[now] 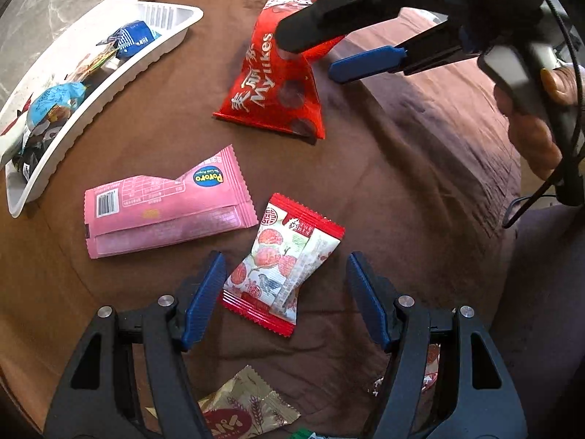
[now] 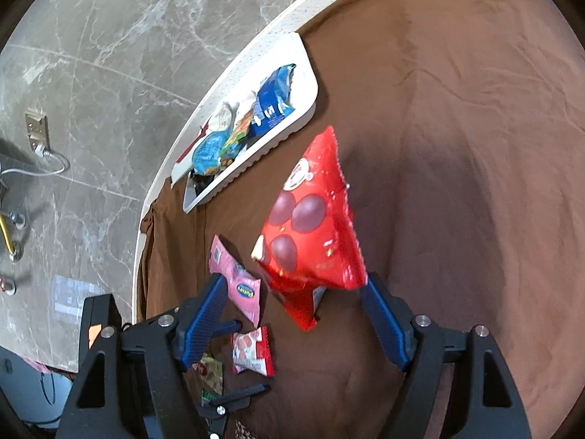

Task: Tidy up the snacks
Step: 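Grasp the red Mylikes bag with the right tool while the left tool grasps the strawberry candy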

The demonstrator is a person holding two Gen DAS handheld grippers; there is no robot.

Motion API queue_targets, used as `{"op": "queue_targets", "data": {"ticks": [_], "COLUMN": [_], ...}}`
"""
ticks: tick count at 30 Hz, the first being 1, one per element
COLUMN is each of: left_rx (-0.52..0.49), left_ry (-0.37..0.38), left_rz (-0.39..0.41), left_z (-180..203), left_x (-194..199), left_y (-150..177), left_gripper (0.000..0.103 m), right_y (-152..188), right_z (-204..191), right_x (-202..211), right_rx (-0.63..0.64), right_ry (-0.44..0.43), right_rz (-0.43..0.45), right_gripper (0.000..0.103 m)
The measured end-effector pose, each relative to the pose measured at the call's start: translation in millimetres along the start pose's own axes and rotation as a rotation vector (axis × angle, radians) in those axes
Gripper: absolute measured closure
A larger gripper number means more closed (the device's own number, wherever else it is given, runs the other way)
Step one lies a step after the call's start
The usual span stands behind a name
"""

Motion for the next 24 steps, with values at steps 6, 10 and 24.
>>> {"op": "queue_targets", "data": {"ticks": [6, 10, 24], "left_rx": [-0.008, -0.06, 0.024], "left_ry": [0.022, -0.019, 0.003], "left_rz": [-0.012, -0.023, 0.017], "left_z": [6, 22, 5], "left_x": [-2, -8, 7], "left_y": [-5, -7, -14], "left_gripper": [0.021, 0.012, 0.046], "right_y": [-5, -7, -11], "right_z": [10, 14, 21], "right_x": [-7, -10, -12], "right_rx": [-0.062, -0.09, -0.134], "right_ry": [-0.022, -0.036, -0.064], "right_rz": [0.015, 0.016, 0.02], "right_gripper": [0.025, 0.03, 0.032]}}
Point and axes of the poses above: each gripper's, at about its wrist camera, not at the fingertips, and x roughly against the way its jaws point, z to its right, y to its underside, the point moved 1 cm from there along -x, roughly the way its jaws point, and after that the axes turned 5 degrees about x, right-handed, at the moved point
